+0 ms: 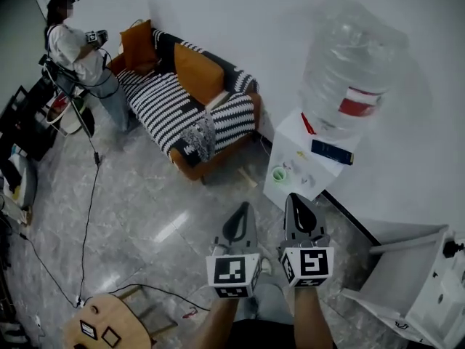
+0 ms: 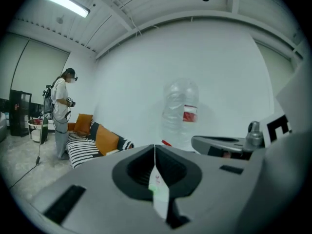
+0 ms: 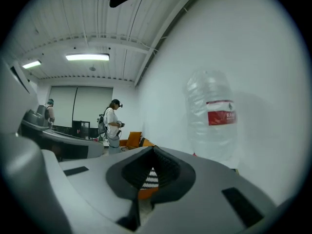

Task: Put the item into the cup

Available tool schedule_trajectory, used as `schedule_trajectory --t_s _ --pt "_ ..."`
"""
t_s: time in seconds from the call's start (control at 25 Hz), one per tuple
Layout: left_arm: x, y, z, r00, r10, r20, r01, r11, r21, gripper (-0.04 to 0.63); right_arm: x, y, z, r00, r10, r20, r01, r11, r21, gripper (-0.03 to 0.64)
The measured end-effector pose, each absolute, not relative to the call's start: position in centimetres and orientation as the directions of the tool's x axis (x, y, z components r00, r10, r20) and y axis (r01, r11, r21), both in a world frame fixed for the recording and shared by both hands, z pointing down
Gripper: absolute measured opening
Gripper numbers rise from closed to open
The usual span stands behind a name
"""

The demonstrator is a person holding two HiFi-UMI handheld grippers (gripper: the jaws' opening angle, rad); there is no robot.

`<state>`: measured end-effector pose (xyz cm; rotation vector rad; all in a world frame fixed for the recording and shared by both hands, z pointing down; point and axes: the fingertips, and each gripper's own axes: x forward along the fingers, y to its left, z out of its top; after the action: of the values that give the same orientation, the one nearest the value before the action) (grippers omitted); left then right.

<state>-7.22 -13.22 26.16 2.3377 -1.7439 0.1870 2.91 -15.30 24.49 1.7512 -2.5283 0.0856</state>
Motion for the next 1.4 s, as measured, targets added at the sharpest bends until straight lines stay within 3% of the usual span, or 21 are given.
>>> schedule_trajectory --t_s 0.8,1.4 --pt "-6.3 -7.5 15.3 0.363 -0.931 0.042 -0.931 -0.364 -0.035 0.014 0.7 -7.1 14.4 -0.431 -0.9 -0.069 -0.902 0.429 0.04 0.009" --pt "-6.2 -7.1 15.2 0.374 -0.926 0.048 -0.925 -0.376 -0.049 0.014 0.3 -6.6 14.6 -0.411 -0.91 -0.05 -0.911 0.408 0.05 0.009"
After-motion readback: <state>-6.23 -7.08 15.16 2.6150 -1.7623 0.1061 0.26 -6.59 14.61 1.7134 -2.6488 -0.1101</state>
